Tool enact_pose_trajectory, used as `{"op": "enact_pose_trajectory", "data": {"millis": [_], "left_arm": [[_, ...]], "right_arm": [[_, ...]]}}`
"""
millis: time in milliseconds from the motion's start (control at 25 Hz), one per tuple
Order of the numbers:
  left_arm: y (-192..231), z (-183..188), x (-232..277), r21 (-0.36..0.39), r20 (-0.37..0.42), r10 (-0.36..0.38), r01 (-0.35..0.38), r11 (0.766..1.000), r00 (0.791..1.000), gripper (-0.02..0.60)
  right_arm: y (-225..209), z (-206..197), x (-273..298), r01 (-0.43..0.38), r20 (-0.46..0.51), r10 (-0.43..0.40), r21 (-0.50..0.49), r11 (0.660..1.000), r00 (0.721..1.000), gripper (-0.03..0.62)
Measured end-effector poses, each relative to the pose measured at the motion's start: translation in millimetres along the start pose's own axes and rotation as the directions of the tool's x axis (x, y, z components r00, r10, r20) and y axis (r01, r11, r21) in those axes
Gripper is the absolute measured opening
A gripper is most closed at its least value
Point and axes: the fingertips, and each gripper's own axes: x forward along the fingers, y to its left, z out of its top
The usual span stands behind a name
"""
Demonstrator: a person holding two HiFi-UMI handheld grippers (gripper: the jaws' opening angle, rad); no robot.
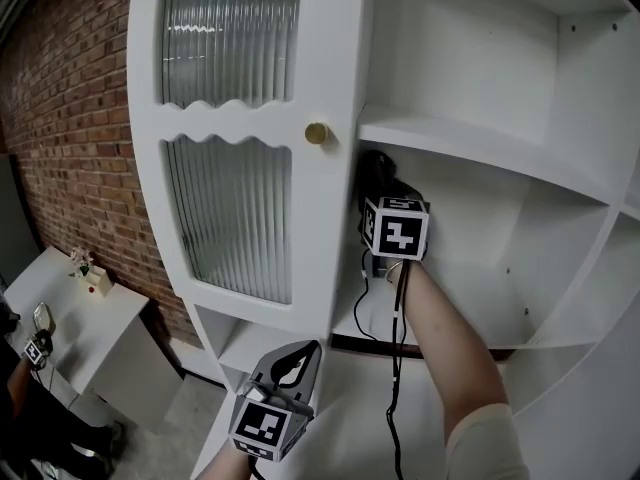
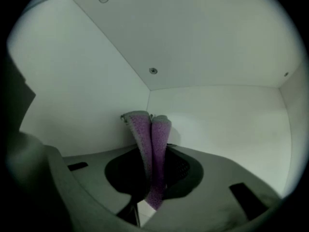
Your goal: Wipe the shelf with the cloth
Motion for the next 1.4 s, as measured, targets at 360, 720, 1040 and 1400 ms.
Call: {"op": "enact_pose_trajectory", "data": {"millis": [360,720,1040,1400], "left_arm": [[-6,-4,6,0.035,-0.003,-0.023,0.023,0.999,1.0,0.014],[-30,-1,16,0.021,-0.005,-0.047,0.047,0.999,0.999,0.012],[-64,-2,34,0.028,-0.014,-0.074,0.075,0.997,0.997,0.012],[-101,-10,52,0.021,-0.015,-0.094,0.094,0.995,0.996,0.012]], "right_arm": [[-10,-5,9,0.032,-0.002,-0.032,-0.003,0.999,0.999,0.081],[-64,-10,-10,0.094,-0.009,-0.095,-0.05,0.994,0.995,0.081],[-132,-16,-36,0.164,-0.005,-0.165,-0.05,0.985,0.986,0.081],[-209,-28,-67,0.265,-0.02,-0.265,-0.001,0.964,0.964,0.081]]}}
